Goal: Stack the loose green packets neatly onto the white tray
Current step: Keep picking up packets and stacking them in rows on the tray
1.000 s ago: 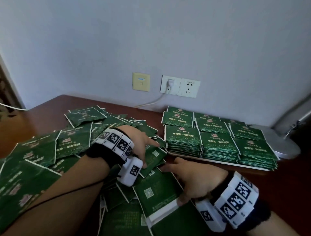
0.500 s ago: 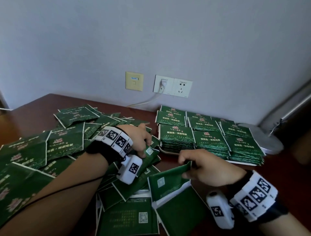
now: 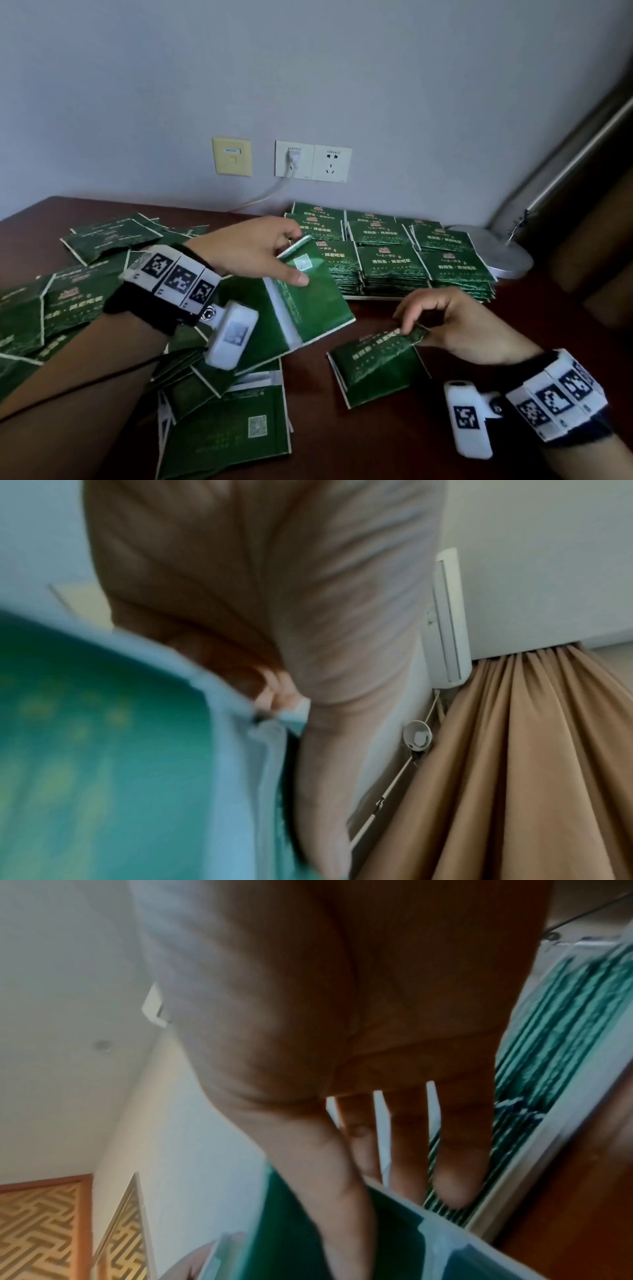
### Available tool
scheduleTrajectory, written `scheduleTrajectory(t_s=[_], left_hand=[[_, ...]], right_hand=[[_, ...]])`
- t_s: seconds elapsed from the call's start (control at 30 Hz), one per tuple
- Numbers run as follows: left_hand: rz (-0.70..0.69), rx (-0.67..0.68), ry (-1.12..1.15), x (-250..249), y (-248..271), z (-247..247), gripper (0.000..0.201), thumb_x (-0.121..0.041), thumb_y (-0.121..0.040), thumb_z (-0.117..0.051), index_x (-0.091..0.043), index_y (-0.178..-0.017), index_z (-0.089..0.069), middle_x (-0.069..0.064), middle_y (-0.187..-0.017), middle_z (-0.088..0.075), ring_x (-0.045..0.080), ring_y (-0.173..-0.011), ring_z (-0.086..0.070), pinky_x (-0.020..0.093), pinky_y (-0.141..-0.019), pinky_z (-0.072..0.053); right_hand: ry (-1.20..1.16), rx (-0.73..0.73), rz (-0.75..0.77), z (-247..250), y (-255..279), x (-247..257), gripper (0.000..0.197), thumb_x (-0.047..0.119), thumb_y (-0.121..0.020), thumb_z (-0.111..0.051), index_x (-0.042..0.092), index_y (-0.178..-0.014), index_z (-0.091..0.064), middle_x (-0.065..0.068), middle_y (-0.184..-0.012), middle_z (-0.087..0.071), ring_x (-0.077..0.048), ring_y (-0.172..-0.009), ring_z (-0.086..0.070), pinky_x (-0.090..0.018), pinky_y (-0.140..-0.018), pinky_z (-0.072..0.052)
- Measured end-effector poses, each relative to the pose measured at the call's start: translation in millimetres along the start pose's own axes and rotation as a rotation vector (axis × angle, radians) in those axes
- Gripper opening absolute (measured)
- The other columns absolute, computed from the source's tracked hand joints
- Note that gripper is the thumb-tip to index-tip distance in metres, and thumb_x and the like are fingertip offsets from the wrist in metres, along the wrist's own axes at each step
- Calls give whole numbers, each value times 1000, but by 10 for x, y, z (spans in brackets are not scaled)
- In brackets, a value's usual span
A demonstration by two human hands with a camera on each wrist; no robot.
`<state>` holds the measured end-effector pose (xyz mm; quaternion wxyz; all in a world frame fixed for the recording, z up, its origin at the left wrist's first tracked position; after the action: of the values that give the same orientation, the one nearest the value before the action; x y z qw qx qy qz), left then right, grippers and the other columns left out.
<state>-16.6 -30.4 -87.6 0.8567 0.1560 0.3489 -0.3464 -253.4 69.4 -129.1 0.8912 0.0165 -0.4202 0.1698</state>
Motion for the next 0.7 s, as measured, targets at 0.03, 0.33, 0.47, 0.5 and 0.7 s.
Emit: scheduleTrajectory(t_s=[0.03,0.33,0.47,0.5,0.7], left_hand=[[-32,-21,52,1,-18,-12,40,-19,-74,-87,-16,-104,-61,-3,-95,-76,13,-87,-72,33,-79,-55],[-164,-68,-76,125,-220,-377,28,-2,-76,-81,-27,-86,-73,-8,-90,-72,3,-83,-67,27,-80,-54],[-62,266,-339,94,-135,-633,28,-29,-74,-84,-44,-94,-70,-20,-110,-58,-2,-102,-56,32,-96,-49],[13,373,-396,126,-85,-685,32,-46,-70,-84,-48,-97,-66,-24,-115,-53,-5,-107,-50,31,-101,-45],[181,427,-514,257,-52,-752,58,-70,-63,-77,-47,-110,-53,-24,-120,-48,3,-113,-50,36,-100,-46]], right_hand=[[12,4,-20,32,45,-56,42,-20,-64,-76,21,-71,-77,4,-96,-73,-15,-96,-69,-24,-89,-52],[323,293,-377,102,277,-466,44,-5,-71,-65,36,-82,-79,26,-124,-52,8,-115,-50,-5,-89,-36],[345,266,-390,79,273,-447,21,16,-74,-81,30,-90,-76,21,-125,-49,8,-104,-52,-3,-78,-37],[334,238,-392,78,265,-447,24,21,-73,-84,29,-92,-73,17,-123,-50,6,-100,-54,-4,-75,-38],[238,223,-411,-51,239,-471,68,16,-68,-89,39,-124,-56,15,-115,-48,-6,-101,-54,-18,-85,-49]])
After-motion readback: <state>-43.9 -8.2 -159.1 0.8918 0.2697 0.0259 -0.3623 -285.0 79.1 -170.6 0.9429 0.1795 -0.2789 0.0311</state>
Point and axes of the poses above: each hand's wrist, its own y-axis away from the middle knuckle, its own z-axis out of the back of the hand, x = y × z, the point moved 7 cm from there along -y, towards the middle knuckle
